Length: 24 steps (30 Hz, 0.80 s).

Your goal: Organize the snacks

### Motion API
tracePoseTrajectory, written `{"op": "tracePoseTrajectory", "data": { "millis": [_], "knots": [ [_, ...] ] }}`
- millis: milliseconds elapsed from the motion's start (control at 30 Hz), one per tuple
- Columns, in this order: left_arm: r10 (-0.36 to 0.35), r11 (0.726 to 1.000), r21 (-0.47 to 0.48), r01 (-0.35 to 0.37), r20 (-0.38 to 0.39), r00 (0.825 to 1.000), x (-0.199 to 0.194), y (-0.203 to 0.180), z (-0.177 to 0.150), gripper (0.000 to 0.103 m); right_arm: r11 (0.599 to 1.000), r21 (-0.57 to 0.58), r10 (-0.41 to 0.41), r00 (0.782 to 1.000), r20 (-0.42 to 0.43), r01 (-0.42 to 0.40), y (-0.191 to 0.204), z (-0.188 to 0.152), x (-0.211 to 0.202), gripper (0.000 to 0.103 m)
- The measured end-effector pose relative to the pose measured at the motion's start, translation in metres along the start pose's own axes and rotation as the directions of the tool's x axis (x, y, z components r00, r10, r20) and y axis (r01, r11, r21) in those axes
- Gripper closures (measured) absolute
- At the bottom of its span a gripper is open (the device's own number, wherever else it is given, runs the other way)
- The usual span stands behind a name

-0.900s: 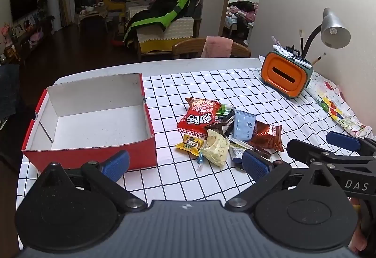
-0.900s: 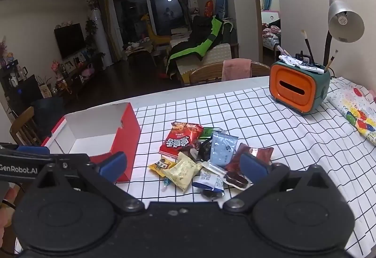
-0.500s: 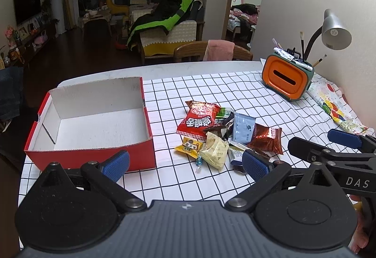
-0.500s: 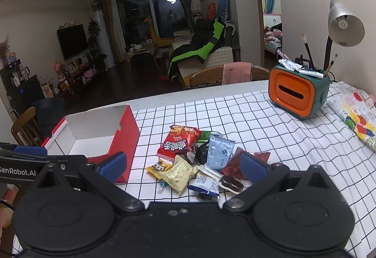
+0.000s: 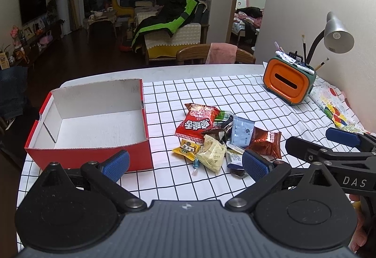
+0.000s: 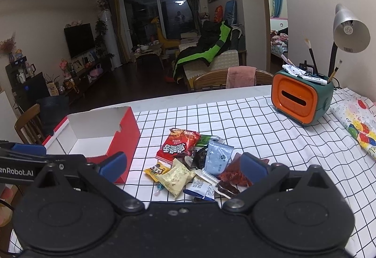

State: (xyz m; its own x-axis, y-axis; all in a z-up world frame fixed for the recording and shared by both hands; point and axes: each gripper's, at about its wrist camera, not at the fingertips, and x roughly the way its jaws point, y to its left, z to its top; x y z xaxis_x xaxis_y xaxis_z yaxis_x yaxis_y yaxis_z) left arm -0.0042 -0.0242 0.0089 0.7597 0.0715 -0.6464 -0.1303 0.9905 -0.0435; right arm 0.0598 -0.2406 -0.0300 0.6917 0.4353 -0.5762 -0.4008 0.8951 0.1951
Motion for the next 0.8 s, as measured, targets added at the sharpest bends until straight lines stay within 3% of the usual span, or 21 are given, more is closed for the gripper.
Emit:
{"op": "tracePoseTrajectory", "data": {
  "millis": [267,500,800],
  "knots": [
    [0.038,0.999,-0.016,-0.039,-0.044,0.998,0.008,-0.01,0.0,0.0,0.999,-0.032,0.034,0.999,0.005,-0.034,-0.006,0.001,0.001,0.0],
    [0.035,0.999,-0.031,-0.035,-0.009,0.999,0.013,-0.022,0.002,0.0,0.998,-0.037,0.046,0.999,-0.001,-0.046,-0.019,0.001,0.007,0.0],
    [0.052,0.999,0.005,-0.051,-0.081,0.995,0.039,-0.018,0.005,0.0,0.998,-0.022,0.066,0.997,-0.048,-0.067,-0.034,-0.003,0.028,0.001]
  ]
}}
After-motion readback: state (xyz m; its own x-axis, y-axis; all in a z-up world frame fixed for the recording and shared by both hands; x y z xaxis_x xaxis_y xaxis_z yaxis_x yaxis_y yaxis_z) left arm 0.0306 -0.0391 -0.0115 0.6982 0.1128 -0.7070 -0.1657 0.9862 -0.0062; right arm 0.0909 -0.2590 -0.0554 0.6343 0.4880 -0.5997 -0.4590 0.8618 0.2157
